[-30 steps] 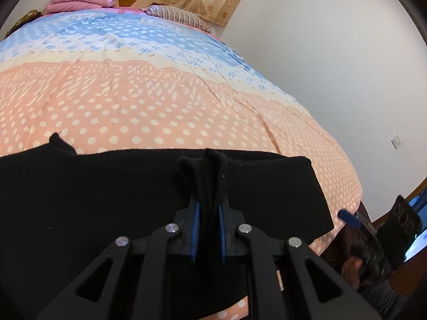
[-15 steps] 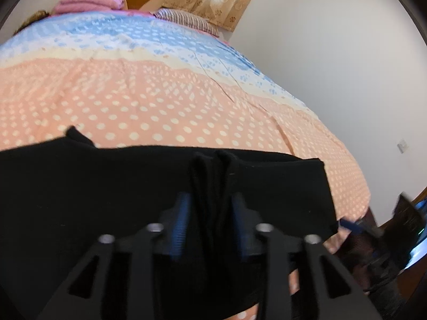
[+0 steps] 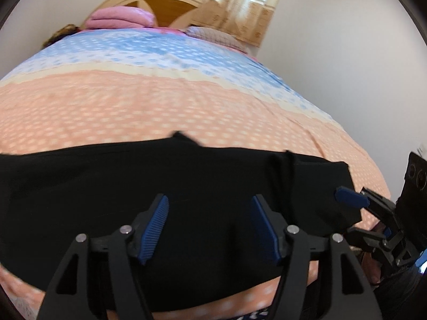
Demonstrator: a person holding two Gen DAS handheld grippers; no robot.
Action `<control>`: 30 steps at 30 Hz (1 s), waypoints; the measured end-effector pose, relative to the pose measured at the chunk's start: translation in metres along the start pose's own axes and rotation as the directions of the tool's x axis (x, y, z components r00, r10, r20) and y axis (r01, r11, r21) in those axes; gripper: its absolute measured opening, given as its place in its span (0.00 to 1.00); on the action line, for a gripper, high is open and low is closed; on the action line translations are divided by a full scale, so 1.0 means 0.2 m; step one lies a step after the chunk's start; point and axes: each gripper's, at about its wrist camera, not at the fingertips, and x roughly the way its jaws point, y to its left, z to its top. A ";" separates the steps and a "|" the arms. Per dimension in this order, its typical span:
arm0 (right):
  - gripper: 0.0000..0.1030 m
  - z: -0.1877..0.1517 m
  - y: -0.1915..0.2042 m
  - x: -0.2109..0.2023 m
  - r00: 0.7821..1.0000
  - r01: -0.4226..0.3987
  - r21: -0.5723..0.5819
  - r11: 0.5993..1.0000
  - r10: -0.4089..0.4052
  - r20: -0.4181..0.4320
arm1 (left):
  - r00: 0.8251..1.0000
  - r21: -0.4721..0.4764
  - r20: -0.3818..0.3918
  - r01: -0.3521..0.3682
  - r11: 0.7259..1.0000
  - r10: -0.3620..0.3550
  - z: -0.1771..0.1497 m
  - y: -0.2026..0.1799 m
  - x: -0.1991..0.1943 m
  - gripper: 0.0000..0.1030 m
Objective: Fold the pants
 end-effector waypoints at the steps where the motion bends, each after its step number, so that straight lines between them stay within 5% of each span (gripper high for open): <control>1: 0.69 0.02 0.02 0.05 1.000 -0.002 -0.010 1.000 0.002 -0.022 | 1.000 -0.010 0.005 -0.018 1.000 0.018 0.00 0.05 -0.02 0.65; 6: 0.70 -0.04 0.05 0.29 0.981 -0.004 -0.054 0.999 -0.006 -0.191 | 0.987 -0.060 0.059 -0.144 0.988 0.147 -0.02 0.31 -0.15 0.65; 9: 0.71 -0.07 0.12 0.25 0.986 0.028 -0.147 0.989 -0.051 -0.158 | 0.965 -0.102 0.087 -0.237 0.966 0.246 -0.06 0.47 -0.24 0.69; 14: 0.71 -0.05 0.05 0.16 0.996 -0.030 -0.023 0.999 0.028 -0.080 | 0.921 -0.153 0.116 -0.353 0.923 0.371 -0.12 0.68 -0.33 0.75; 17: 0.71 -0.03 0.01 0.14 0.999 0.017 0.031 0.999 -0.016 -0.037 | 0.931 -0.247 0.091 -0.323 0.913 0.354 -0.16 0.83 -0.31 0.75; 20: 0.71 -0.05 0.00 0.26 0.984 0.026 0.033 0.999 -0.020 -0.177 | 0.945 -0.288 0.087 -0.279 0.916 0.315 -0.21 0.88 -0.29 0.75; 23: 0.71 -0.09 0.10 0.22 0.987 0.071 -0.074 0.995 -0.081 -0.136 | 0.944 -0.241 0.102 -0.283 0.928 0.314 -0.22 0.85 -0.29 0.73; 30: 0.71 -0.13 0.03 0.13 0.999 0.039 0.047 0.998 -0.037 -0.040 | 0.949 -0.244 0.114 -0.260 0.934 0.294 -0.21 0.88 -0.30 0.56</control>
